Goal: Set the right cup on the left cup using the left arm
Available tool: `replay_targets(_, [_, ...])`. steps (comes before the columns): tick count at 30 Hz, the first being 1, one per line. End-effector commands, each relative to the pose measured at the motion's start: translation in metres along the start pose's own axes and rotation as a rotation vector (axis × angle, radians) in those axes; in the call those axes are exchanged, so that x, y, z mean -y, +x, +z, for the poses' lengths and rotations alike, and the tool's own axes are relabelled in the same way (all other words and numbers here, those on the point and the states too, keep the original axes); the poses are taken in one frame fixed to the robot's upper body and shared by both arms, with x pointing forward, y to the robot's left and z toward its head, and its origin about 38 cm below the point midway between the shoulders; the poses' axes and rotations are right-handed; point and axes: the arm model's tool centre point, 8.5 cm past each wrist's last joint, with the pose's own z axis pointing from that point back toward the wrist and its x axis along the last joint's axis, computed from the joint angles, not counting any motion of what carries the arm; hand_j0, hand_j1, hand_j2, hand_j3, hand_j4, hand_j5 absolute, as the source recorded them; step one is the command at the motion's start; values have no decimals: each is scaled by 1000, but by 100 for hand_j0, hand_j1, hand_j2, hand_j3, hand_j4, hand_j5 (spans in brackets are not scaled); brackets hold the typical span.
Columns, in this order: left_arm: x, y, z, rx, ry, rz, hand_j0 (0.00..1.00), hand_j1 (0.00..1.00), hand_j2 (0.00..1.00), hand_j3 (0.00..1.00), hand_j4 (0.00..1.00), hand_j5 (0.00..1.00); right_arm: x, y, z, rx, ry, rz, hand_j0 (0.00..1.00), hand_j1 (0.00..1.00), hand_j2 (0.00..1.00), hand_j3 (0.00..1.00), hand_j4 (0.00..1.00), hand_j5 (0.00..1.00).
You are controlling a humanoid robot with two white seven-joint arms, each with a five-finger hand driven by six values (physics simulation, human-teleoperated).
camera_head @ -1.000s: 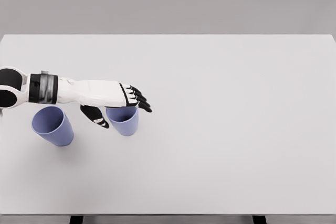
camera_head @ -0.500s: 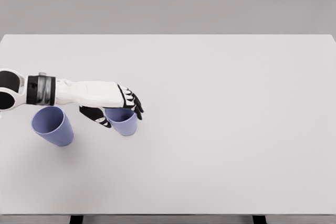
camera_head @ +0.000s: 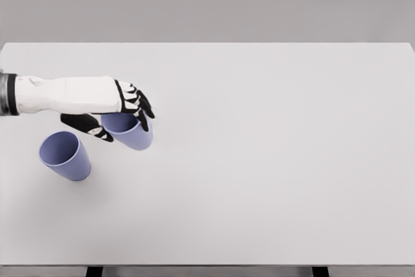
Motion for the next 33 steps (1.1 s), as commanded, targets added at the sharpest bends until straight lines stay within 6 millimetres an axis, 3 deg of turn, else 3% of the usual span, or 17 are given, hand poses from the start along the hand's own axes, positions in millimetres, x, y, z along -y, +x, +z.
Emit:
replay_targets(1, [-11, 9, 24, -19, 15, -2, 61, 61, 61, 61, 61, 61, 0, 0, 0, 0, 2, 0, 100, 100, 100, 100, 100, 100])
replay_targets(7, [-35, 14, 47, -48, 47, -34, 61, 61, 61, 61, 61, 61, 0, 0, 0, 0, 2, 0, 100, 100, 100, 100, 100, 100])
replay_targets(12, [-53, 17, 79, -111, 62, -45, 61, 61, 61, 61, 61, 61, 0, 0, 0, 0, 0, 0, 100, 100, 100, 100, 100, 100])
replay_targets(17, [-62, 21, 97, -138, 80, -38, 61, 61, 61, 61, 61, 61, 0, 0, 0, 0, 2, 0, 100, 100, 100, 100, 100, 100])
replay_targets(26, [-59, 25, 137, -246, 46, -19, 61, 61, 61, 61, 61, 61, 0, 1, 0, 1, 0, 2, 100, 100, 100, 100, 100, 100])
replay_targets(33, [-37, 20, 137, -257, 2, 38, 62, 62, 62, 62, 62, 62, 0, 0, 0, 0, 0, 0, 100, 100, 100, 100, 100, 100])
